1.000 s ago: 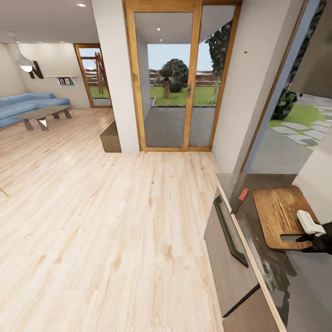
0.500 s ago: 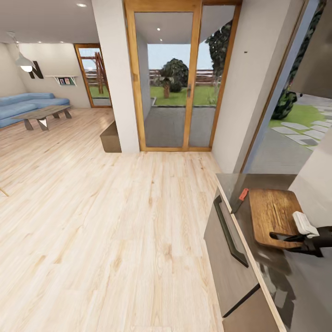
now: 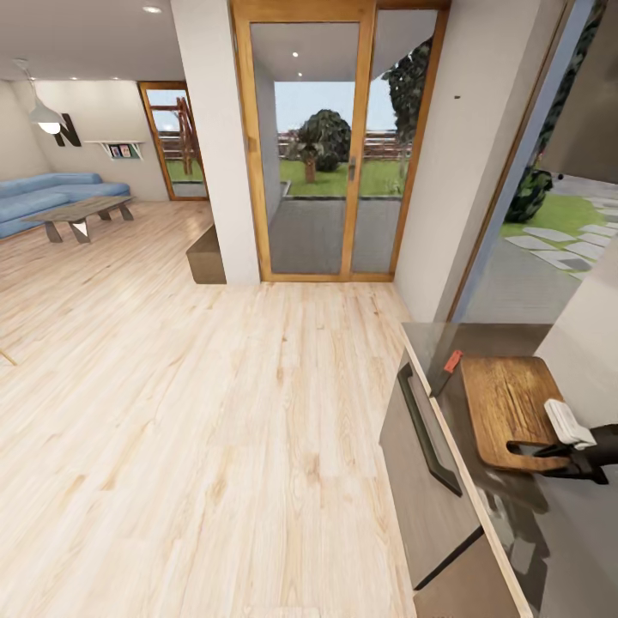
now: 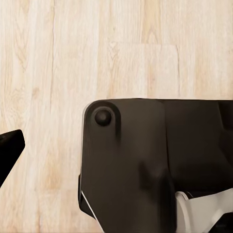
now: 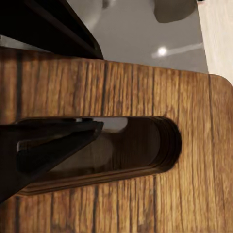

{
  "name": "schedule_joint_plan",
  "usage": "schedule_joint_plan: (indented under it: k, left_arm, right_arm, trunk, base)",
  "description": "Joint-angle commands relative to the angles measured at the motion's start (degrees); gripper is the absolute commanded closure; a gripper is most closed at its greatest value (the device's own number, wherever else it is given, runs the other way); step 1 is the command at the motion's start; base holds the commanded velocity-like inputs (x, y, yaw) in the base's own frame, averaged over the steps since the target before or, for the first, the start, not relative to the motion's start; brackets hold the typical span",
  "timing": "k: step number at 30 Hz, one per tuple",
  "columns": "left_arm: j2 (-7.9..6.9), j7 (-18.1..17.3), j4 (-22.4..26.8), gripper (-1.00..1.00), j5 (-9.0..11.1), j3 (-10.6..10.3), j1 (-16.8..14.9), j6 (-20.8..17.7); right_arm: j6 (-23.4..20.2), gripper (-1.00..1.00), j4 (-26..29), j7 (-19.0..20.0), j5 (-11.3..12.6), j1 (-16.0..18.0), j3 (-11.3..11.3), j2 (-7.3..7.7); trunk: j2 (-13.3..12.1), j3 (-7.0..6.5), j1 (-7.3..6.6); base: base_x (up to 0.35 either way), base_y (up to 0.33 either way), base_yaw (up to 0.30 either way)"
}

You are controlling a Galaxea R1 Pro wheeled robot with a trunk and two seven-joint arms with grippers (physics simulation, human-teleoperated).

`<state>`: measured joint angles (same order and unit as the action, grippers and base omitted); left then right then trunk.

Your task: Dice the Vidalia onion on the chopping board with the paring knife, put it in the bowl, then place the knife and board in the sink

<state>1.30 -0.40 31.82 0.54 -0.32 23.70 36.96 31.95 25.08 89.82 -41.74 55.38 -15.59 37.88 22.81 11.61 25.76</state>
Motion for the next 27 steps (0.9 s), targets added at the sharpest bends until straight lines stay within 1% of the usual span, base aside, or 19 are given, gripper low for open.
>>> schedule_joint_plan:
  k: [1,3,6,8,12,14,17,20,22,27]
  left_arm:
    - [0.01,0.0,0.1,-1.0,0.1,0.0,0.0,0.0]
    - [0.01,0.0,0.1,-1.0,0.1,0.0,0.0,0.0]
    - [0.02,0.0,0.1,-1.0,0.1,0.0,0.0,0.0]
    - [0.02,0.0,0.1,-1.0,0.1,0.0,0.0,0.0]
    - [0.02,0.0,0.1,-1.0,0.1,0.0,0.0,0.1]
    - [0.05,0.0,0.1,-1.0,0.1,0.0,0.0,0.1]
    - [0.16,0.0,0.2,-1.0,0.1,0.0,0.0,0.2]
    - [0.19,0.0,0.2,-1.0,0.1,0.0,0.0,0.2]
    - [0.24,0.0,0.2,-1.0,0.1,0.0,0.0,0.1]
    - [0.28,0.0,0.1,-1.0,0.1,0.0,0.0,0.1]
  right_arm:
    - [1.0,1.0,0.0,0.2,-0.8,0.1,-0.4,-0.07]
    - [1.6,1.0,-0.1,0.2,-1.2,0.1,-0.1,-0.08]
    - [3.2,1.0,-0.5,0.2,-1.4,0.1,1.1,-0.07]
    - [4.3,1.0,-0.6,0.2,-1.6,0.1,1.3,-0.03]
    - [5.1,1.0,-0.7,0.2,-1.8,0.1,1.5,0.17]
    - [5.2,1.0,-0.5,0.2,-2.0,0.1,1.5,0.73]
    - [5.1,1.0,0.5,0.2,-2.8,0.1,1.4,2.31]
    - [5.1,1.0,1.3,0.2,-2.9,0.1,1.4,4.58]
    - [5.2,1.0,1.4,0.2,-2.8,0.1,1.4,5.11]
    - [5.3,1.0,1.2,0.2,-2.8,0.1,1.5,5.4]
  trunk:
    - [0.1,0.1,0.03]
    - [0.1,0.1,0.03]
    - [0.1,0.1,0.03]
    - [0.1,0.1,0.03]
    - [0.1,0.1,0.03]
    - [0.1,0.1,0.03]
    - [0.1,0.1,0.03]
    - [0.1,0.1,0.03]
    - [0.1,0.1,0.03]
    - [0.1,0.1,0.03]
  base:
    - [-0.063,0.0,0.0]
    - [-0.067,0.0,0.0]
    - [-0.071,0.0,0.0]
    - [-0.048,0.0,0.0]
    - [-0.013,0.0,0.0]
    - [-0.002,0.0,0.0]
    - [0.0,0.0,0.0]
    - [0.0,0.0,0.0]
    - [0.0,0.0,0.0]
    - [0.0,0.0,0.0]
